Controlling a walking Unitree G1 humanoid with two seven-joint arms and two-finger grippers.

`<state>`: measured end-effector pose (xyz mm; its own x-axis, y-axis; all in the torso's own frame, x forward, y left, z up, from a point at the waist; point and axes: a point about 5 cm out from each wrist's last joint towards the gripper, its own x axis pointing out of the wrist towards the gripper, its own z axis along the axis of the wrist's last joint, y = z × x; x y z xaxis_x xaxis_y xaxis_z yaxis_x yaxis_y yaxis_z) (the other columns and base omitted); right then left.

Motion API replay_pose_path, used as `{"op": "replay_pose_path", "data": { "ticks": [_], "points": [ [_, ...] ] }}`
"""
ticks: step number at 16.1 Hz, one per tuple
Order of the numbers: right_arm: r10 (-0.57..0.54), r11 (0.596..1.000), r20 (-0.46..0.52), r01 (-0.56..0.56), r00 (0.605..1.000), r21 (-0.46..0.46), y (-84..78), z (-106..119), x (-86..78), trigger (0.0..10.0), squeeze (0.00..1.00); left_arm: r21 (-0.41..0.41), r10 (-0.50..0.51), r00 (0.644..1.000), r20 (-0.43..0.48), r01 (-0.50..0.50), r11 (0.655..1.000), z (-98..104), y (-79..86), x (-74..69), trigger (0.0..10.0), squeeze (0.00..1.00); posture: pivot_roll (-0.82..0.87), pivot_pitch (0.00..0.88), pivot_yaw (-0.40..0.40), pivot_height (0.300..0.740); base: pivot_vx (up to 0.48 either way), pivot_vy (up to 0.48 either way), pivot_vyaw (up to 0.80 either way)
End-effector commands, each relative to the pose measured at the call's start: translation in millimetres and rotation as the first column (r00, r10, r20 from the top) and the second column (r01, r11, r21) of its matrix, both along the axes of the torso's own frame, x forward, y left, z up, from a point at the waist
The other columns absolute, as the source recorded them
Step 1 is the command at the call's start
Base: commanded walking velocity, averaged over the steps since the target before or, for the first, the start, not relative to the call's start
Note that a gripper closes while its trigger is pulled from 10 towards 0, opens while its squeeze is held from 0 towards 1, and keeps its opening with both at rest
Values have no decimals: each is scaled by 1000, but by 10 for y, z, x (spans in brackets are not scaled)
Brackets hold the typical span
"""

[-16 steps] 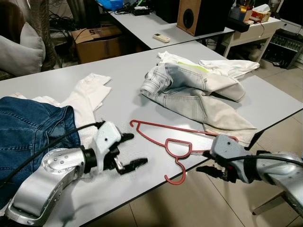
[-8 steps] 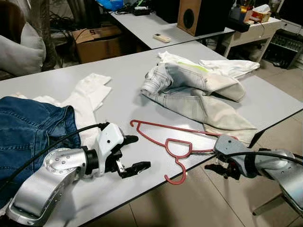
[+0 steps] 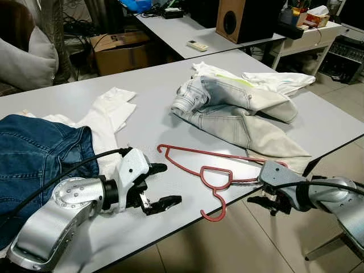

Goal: Hang hanger

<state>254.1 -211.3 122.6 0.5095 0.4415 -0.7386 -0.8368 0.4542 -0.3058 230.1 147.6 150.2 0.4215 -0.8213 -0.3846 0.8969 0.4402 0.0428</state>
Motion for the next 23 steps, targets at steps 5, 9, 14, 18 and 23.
{"op": "replay_pose_path", "data": {
  "ticks": [5,9,14,18,23],
  "points": [
    [14,999,87,-10,996,-44,-55,138,119,10000,0,-12,-53,999,8,53,999,46,-68,7,10000,0,-157,0,10,740,0,0,0],
    [-4,997,62,9,998,-82,-158,-121,199,10000,0,-12,-55,998,11,55,998,55,-72,28,10000,0,-149,0,12,740,0,0,0],
    [-1,999,48,4,999,-53,-157,-167,260,0,0,-7,-37,999,17,37,999,71,-36,38,10000,0,-141,0,8,740,0,0,0],
    [20,999,46,-18,999,-50,-161,-189,275,0,0,-5,-29,999,22,29,1000,74,-32,40,10000,0,-137,0,6,740,0,0,0],
    [29,999,43,-27,999,-43,-165,-205,286,0,0,-3,-19,1000,22,19,1000,62,-27,27,10000,0,-137,0,-1,740,0,0,0]
  ]
}}
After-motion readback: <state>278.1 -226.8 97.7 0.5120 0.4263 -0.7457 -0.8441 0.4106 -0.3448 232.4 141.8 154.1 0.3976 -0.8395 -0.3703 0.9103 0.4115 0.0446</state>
